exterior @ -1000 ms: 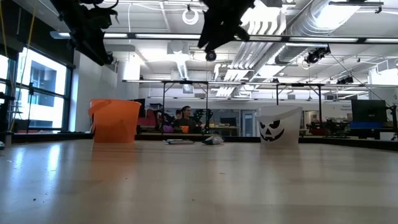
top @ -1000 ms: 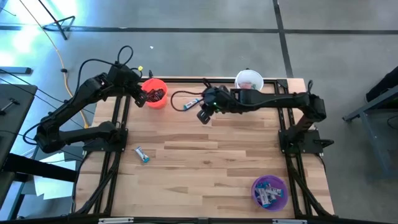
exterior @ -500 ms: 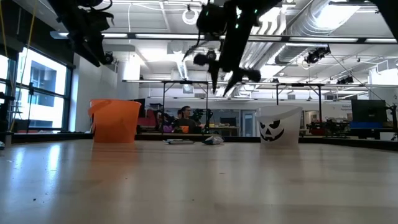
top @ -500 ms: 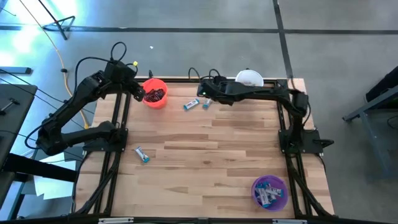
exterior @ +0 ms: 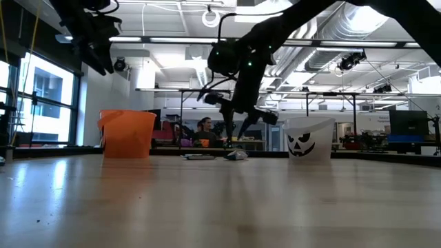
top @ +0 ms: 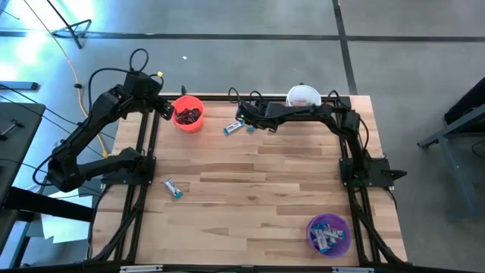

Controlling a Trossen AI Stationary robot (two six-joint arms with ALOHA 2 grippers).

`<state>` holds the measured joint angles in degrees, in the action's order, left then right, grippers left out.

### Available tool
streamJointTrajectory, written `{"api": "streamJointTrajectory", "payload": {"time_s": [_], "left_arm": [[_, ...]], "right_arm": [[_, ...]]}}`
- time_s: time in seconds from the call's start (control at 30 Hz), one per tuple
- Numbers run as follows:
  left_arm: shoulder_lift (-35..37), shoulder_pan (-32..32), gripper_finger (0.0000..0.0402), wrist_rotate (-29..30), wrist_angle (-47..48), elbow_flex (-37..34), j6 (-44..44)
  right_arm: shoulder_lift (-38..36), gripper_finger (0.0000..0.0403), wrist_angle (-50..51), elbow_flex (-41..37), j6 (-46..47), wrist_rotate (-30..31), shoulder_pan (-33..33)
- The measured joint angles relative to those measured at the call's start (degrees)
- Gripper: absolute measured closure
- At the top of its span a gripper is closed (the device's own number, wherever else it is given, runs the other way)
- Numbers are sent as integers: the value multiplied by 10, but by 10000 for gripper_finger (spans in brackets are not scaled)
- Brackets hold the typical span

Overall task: Sort candy
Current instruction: Put the white chocolate into the violet bucket

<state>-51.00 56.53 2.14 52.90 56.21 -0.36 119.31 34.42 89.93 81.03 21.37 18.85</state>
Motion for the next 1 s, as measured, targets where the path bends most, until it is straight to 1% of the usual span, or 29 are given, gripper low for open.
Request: {"api": "streamJointTrajectory", "payload": {"time_s": [0.17,0.3,0.4,0.43,0.63,0.9,1.0], "left_arm": [[0,6,249,0,0,0,6],[0,6,249,0,0,0,6],[0,6,249,0,0,0,6],[0,6,249,0,0,0,6],[0,6,249,0,0,0,6],[0,6,249,0,0,0,4],[0,6,249,0,0,0,-2]], "right_arm": [[0,279,27,0,0,0,18],[4,279,5,0,-17,-8,34],[16,279,-20,-1,-77,-39,42],[20,279,-25,-1,-80,-57,43],[47,279,-6,-1,-50,-86,49],[60,279,2,1,-55,-79,52],[60,279,10,1,-64,-96,56]]}}
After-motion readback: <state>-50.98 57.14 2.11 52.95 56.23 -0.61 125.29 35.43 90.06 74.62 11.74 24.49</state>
